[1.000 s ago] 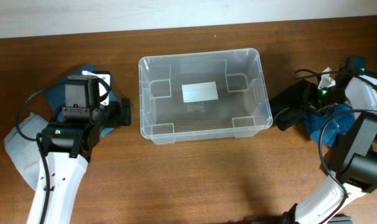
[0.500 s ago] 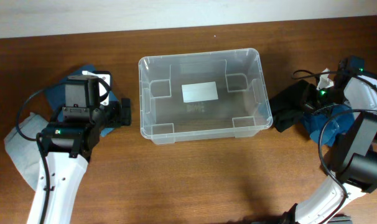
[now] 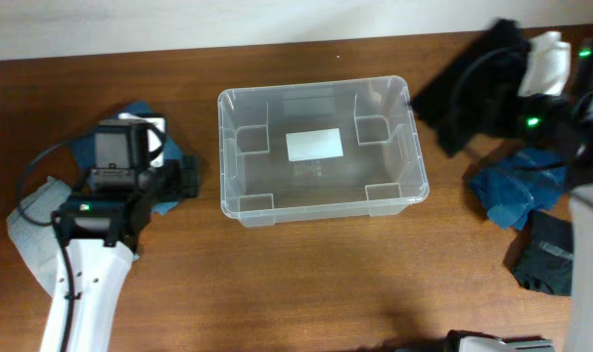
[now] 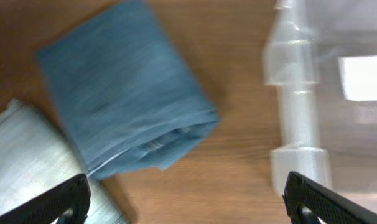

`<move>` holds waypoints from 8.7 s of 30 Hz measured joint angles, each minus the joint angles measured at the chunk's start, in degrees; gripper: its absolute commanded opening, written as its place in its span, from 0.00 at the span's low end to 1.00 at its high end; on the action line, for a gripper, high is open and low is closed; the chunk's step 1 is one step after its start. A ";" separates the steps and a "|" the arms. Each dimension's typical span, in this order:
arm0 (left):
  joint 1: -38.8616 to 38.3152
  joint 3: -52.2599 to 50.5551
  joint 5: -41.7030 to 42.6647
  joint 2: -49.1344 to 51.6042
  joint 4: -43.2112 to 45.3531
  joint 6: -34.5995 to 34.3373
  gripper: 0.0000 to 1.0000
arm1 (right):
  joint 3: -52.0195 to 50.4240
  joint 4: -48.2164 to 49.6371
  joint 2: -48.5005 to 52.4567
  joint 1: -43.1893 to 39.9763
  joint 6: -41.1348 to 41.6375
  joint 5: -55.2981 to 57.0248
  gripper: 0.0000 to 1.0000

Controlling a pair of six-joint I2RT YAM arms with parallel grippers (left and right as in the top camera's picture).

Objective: Pack container
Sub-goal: 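Carry the black garment with the right gripper into the box, release, then grasp the dark-blue folded garment with the right gripper, then place the dark-blue garment in the box's right side, release, then grasp the remaining black garment at right with the right gripper, then carry the black garment into the box and release it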

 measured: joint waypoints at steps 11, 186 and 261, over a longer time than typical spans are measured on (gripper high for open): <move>16.63 0.02 0.92 0.02 -3.30 -3.96 0.99 | -0.50 8.55 20.13 31.17 7.06 -0.20 0.04; 16.63 0.17 2.19 0.02 -3.06 -4.15 0.99 | 4.44 -4.61 12.85 11.76 18.53 23.34 0.87; 17.20 0.24 1.46 0.02 -4.83 -4.15 0.99 | 10.88 -6.21 5.60 12.76 -3.45 11.72 0.99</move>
